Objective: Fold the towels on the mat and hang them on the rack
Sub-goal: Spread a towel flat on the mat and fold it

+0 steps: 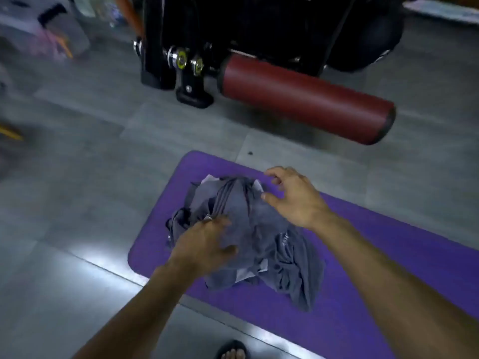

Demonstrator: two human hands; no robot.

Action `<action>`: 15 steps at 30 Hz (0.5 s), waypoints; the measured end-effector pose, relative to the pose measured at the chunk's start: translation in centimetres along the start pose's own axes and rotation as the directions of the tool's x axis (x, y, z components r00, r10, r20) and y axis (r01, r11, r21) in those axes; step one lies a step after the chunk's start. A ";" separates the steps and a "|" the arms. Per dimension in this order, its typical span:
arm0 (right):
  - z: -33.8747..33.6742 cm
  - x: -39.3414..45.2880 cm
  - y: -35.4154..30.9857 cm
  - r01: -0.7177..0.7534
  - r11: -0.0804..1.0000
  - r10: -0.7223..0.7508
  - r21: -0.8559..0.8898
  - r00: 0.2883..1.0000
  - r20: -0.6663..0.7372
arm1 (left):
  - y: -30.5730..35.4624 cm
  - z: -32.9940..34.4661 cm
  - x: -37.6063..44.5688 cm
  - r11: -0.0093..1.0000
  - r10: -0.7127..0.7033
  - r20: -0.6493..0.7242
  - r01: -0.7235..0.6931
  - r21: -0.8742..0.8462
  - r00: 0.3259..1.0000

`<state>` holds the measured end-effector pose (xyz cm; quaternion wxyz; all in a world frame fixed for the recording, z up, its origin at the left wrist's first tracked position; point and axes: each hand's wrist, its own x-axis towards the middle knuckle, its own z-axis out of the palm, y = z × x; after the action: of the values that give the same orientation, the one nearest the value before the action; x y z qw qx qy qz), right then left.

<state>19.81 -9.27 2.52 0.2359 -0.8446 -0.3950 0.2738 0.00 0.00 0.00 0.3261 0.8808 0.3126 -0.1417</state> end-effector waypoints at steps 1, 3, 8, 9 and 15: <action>2.4 1.2 1.2 0.003 1.000 -0.003 0.000 1.000 0.031 | -1.9 1.8 1.0 0.999 -0.015 -0.026 0.014 -0.030 1.000; 8.0 4.4 3.6 -0.003 0.999 0.007 -0.043 0.995 0.102 | -5.6 6.3 3.2 0.996 -0.071 -0.040 0.069 -0.061 0.997; 17.3 9.2 7.0 -0.231 0.969 0.242 -0.087 0.956 0.165 | -10.5 15.4 6.6 0.981 -0.191 -0.037 0.189 -0.045 0.981; 18.3 9.9 7.4 -0.274 0.959 0.284 -0.075 0.940 0.192 | -10.9 16.6 6.9 0.982 -0.186 -0.098 0.186 -0.013 0.978; 17.4 9.6 8.2 -0.312 0.875 0.303 0.370 0.949 0.083 | -9.9 15.9 6.8 0.992 -0.101 -0.388 0.063 -0.109 0.916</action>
<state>18.12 -3.17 -18.08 0.3436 -0.8319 -0.1981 0.3882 -1.89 -1.58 -19.73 0.2916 0.8611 0.4146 0.0391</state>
